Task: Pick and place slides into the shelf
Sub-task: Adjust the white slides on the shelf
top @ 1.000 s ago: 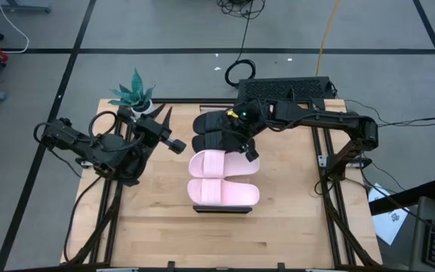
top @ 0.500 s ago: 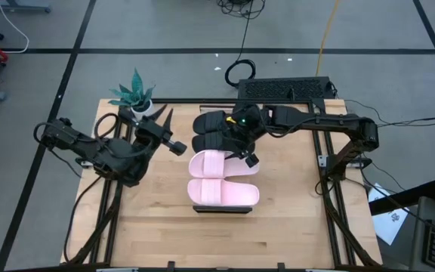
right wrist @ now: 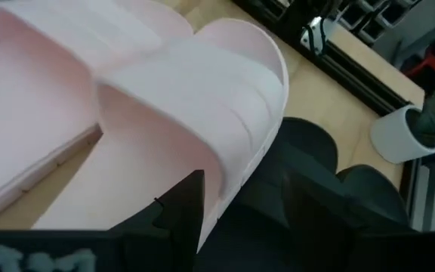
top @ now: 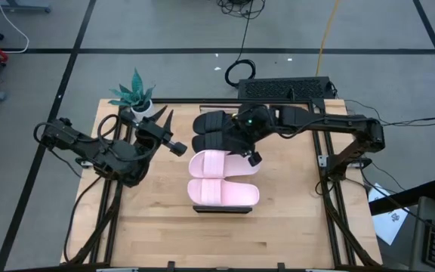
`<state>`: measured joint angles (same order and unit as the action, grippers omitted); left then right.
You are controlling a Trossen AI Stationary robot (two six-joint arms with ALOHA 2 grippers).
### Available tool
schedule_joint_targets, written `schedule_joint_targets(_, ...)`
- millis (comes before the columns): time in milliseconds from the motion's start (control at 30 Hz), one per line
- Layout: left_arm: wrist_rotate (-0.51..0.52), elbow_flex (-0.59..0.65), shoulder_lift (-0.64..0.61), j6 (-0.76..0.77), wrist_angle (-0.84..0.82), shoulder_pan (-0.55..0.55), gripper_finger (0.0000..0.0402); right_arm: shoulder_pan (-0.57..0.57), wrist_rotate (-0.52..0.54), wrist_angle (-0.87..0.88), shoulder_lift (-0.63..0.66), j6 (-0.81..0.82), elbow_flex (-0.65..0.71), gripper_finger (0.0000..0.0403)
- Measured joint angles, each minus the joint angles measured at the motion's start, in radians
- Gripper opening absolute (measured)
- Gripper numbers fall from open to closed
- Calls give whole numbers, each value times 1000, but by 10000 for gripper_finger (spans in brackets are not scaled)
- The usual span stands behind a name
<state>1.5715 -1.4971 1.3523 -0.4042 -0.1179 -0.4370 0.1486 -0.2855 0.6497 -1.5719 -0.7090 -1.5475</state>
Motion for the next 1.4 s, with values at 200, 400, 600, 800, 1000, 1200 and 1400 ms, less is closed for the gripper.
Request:
schedule_joint_targets(200,0,0,0,3,1,0,81,-1,-3,93,30,81,0,167)
schedule_joint_targets(400,0,0,0,21,1,0,81,-38,-9,202,48,179,1,167)
schedule_joint_targets(600,0,0,0,50,0,0,81,-85,-84,176,60,357,0,167)
schedule_joint_targets(800,-2,0,0,76,-13,0,81,-98,-83,107,58,580,0,167)
schedule_joint_targets(1000,-2,0,0,76,-13,0,81,-98,-79,55,58,813,0,167)
schedule_joint_targets(1200,-2,0,0,69,-13,0,81,-106,-82,-1,58,1037,28,167)
schedule_joint_targets(1400,-2,0,0,41,-15,0,81,-128,-86,-163,56,1226,129,167)
